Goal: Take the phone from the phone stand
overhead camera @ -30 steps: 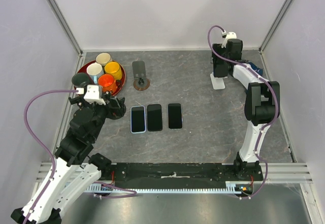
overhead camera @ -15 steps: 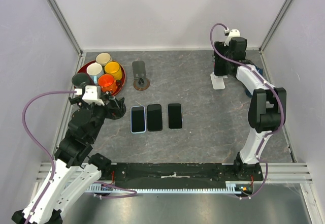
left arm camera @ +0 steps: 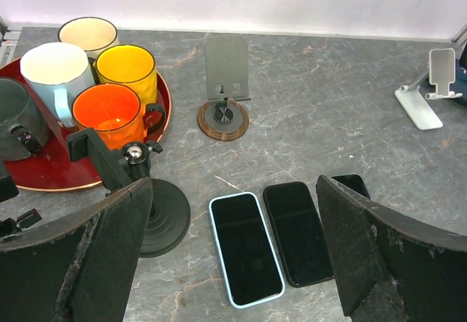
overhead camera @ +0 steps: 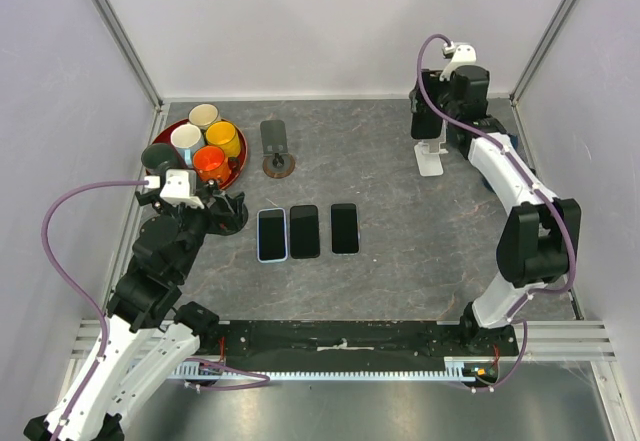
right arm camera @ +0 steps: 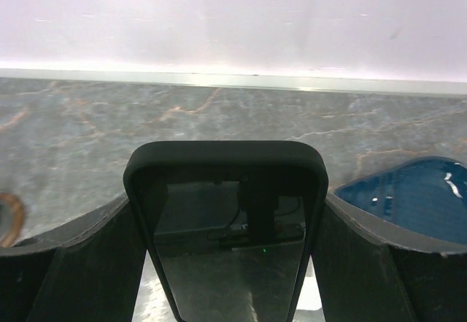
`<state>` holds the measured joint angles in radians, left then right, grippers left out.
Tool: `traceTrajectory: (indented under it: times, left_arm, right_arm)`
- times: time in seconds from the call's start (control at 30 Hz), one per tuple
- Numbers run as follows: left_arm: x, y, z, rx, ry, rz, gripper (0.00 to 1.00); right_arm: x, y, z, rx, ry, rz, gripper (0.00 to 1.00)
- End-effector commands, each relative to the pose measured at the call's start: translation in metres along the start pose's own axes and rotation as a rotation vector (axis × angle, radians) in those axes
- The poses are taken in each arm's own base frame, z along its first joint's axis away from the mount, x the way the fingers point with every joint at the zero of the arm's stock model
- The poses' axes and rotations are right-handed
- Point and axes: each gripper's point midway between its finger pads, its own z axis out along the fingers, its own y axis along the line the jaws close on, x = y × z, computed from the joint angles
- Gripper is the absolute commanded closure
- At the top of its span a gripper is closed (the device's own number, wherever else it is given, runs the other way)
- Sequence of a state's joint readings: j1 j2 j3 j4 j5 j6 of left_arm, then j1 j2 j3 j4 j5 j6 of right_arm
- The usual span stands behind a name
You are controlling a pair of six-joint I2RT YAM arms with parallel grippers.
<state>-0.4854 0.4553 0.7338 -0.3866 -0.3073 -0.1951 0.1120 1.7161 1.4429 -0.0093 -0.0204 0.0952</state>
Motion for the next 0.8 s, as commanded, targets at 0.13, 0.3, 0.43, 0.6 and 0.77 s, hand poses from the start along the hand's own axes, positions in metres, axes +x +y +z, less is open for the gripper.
traceTrajectory:
  times: [0.13, 0.3, 0.43, 0.6, 0.77]
  left_arm:
    - [-0.002, -0.006, 0.002, 0.022, -0.009, -0.043, 0.01]
    - [0.0, -0.004, 0.003, 0.014, -0.005, -0.044, 0.01]
    - [-0.001, -0.002, 0.002, 0.003, -0.012, -0.05, 0.01]
    - [0.001, -0.001, 0.002, 0.001, -0.011, -0.053, 0.01]
    - [0.003, -0.002, 0.003, -0.001, -0.004, -0.052, 0.02]
  right_arm:
    - [0.002, 0.066, -0.042, -0.116, 0.102, 0.088, 0.47]
    - [0.05, 0.102, -0.056, -0.157, 0.278, 0.091, 0.47]
    - [0.098, 0.122, -0.071, -0.15, 0.412, 0.084, 0.47]
    - [0.158, 0.127, -0.082, -0.081, 0.528, 0.098, 0.46]
    - [0.202, 0.127, -0.088, -0.04, 0.607, 0.088, 0.44]
